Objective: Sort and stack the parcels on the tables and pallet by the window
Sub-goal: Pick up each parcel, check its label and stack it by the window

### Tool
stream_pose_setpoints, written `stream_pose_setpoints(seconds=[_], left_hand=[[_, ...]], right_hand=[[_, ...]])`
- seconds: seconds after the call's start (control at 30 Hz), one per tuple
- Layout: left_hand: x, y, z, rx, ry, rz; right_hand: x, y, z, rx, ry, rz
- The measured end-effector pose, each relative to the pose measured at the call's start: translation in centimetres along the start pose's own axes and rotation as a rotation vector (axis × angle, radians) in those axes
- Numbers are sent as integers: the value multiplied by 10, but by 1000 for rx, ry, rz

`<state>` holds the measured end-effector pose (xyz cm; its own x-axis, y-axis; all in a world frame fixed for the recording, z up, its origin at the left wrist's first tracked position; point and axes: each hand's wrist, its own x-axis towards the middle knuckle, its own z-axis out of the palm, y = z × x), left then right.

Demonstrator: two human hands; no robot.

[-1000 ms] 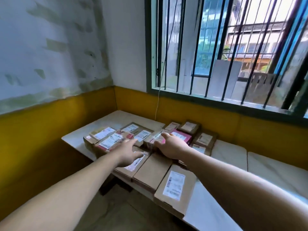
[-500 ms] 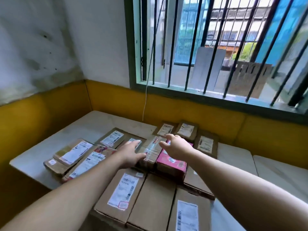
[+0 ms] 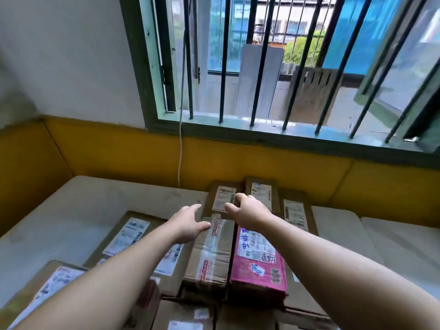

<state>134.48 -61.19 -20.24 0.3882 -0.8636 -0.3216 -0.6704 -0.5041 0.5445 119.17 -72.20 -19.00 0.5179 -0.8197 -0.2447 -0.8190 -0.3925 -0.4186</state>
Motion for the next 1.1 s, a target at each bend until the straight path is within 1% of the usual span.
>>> stream_pose_setpoints(seconds=[0.17, 0.33, 0.4, 0.47, 0.6, 0.7, 0.8, 0.9, 1.0, 1.1], left_hand=[[62, -6, 5, -31, -51, -38], [121, -11, 18, -52, -78, -111], [138, -10, 24, -79, -101, -139], [151, -11, 29, -125, -133, -167], [167, -14, 40, -306, -206, -162], [173, -16, 46, -372, -202, -173], [176, -16, 45, -403, -101, -168], [170, -10, 31, -404, -12, -163], [152, 1, 10, -415, 39, -80], [119, 19, -7, -506, 1, 24]], right_hand=[[68, 0, 23, 29, -66, 47], [123, 6, 51, 142, -148, 216], [138, 11, 61, 175, -160, 257], [149, 17, 67, 210, -164, 276], [167, 25, 74, 345, -204, 346], [177, 28, 78, 441, -169, 387], [177, 28, 74, 554, -128, 411], [171, 25, 63, 605, -47, 389], [160, 18, 46, 608, 36, 347], [137, 10, 22, 567, 76, 284]])
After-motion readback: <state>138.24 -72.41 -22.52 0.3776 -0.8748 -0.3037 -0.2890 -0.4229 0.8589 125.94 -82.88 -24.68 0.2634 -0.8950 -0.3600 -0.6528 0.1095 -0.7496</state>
